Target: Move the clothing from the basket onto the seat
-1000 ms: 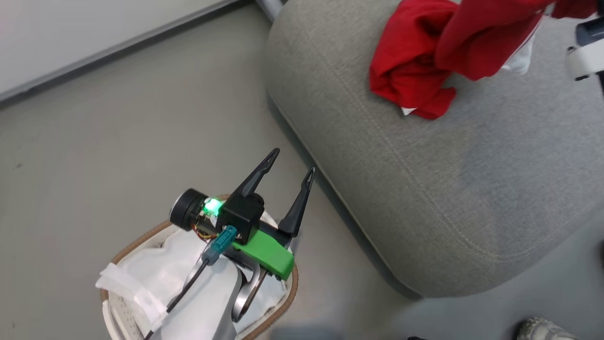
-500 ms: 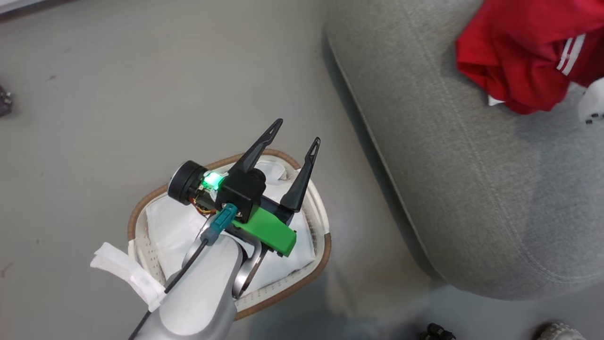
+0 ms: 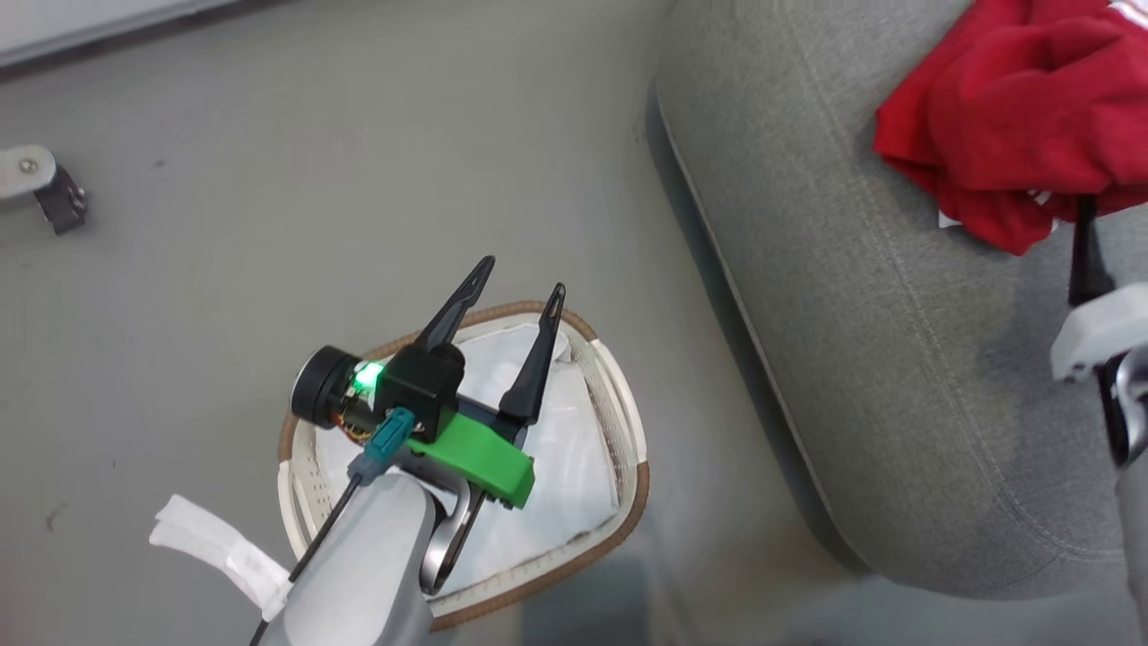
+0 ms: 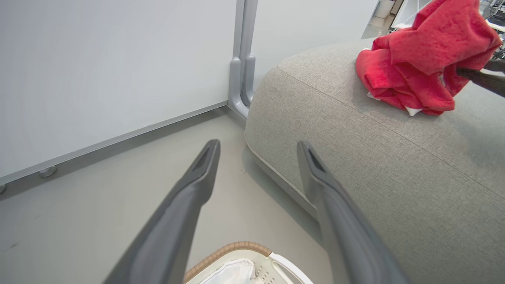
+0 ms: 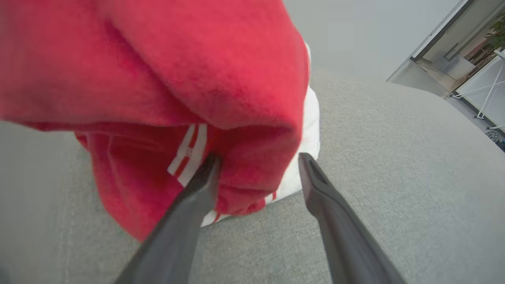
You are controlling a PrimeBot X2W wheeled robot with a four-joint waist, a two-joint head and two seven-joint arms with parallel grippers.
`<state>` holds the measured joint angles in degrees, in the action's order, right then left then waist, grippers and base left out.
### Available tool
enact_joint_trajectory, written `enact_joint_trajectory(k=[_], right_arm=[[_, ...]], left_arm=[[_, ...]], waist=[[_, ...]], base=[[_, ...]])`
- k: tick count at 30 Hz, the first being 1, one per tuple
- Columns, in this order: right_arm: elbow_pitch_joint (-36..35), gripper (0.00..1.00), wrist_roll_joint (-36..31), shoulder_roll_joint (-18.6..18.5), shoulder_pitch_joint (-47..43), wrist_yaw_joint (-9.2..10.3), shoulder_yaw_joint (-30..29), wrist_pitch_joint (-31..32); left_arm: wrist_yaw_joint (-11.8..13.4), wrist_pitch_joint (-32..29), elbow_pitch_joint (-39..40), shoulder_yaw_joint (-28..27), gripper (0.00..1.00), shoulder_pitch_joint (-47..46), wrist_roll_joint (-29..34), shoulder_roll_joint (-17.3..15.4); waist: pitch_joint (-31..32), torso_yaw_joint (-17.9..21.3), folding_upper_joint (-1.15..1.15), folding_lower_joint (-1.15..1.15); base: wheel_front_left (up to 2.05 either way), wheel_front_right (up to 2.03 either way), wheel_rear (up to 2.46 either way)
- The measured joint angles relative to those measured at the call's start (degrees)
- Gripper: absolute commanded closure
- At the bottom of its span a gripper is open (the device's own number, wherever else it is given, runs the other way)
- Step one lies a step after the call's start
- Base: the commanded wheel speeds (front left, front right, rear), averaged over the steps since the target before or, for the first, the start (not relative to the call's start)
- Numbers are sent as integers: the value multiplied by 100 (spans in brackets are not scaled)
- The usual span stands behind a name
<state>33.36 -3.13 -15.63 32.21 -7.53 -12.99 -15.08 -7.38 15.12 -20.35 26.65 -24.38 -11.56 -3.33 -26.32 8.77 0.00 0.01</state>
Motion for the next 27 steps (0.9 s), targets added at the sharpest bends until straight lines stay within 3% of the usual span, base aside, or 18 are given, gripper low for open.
enact_joint_trajectory(k=[12, 20, 27], right_arm=[[-684, 0, 430, 715, -1154, 0, 883, 1], [-1144, 0, 669, 1032, -1230, 0, 1434, 0], [-1111, 0, 748, 1173, -1421, 0, 1657, 0]], left_arm=[[35, 0, -44, -770, 0, 779, 60, 38], [254, 1, -119, -1592, 0, 1172, 177, 43], [345, 1, -247, -2257, 0, 1557, 257, 45]], waist=[[881, -105, 0, -1], [1264, -512, 0, -1], [1593, -883, 0, -1]], base=[[0, 0, 0], [0, 0, 0], [0, 0, 0]])
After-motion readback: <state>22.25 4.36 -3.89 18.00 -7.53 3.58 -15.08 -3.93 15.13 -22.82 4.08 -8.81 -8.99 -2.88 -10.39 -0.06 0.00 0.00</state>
